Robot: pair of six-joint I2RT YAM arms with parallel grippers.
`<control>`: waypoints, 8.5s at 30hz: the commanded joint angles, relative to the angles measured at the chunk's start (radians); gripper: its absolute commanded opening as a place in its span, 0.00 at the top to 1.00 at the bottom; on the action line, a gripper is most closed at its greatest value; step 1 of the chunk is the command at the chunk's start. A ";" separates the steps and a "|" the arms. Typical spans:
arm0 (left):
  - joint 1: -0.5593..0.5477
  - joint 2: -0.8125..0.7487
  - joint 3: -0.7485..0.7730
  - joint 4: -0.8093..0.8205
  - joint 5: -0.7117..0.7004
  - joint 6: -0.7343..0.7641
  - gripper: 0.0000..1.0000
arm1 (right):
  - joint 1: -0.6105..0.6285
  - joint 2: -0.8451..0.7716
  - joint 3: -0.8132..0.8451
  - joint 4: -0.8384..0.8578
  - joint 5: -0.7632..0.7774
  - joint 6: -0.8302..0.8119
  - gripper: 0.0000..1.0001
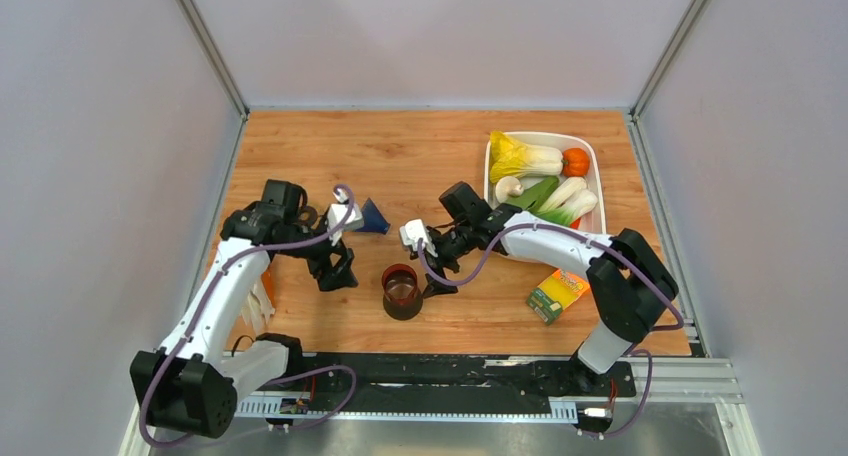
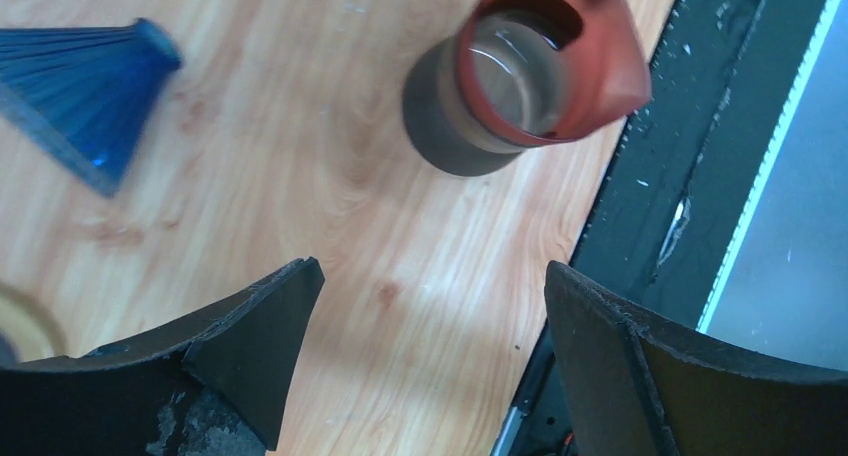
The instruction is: Place the coffee filter in the dripper
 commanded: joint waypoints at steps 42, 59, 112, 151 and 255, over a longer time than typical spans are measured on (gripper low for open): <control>-0.191 0.191 -0.083 0.834 -0.049 -0.546 0.21 | -0.249 -0.306 -0.195 0.027 0.126 0.174 0.00; -0.046 -0.066 -0.199 0.746 -0.059 -0.758 0.14 | -0.117 -0.110 -0.179 0.471 0.356 0.607 0.00; 0.312 0.794 0.500 0.222 -0.590 -0.471 0.52 | -0.220 -0.243 0.030 0.147 0.414 0.567 0.00; 0.215 0.852 0.373 0.366 -0.629 -0.481 0.77 | -0.223 -0.220 0.030 0.136 0.424 0.554 0.00; 0.234 0.309 0.454 0.579 0.412 -1.392 0.26 | 0.072 -0.121 -0.048 1.058 0.620 -0.563 1.00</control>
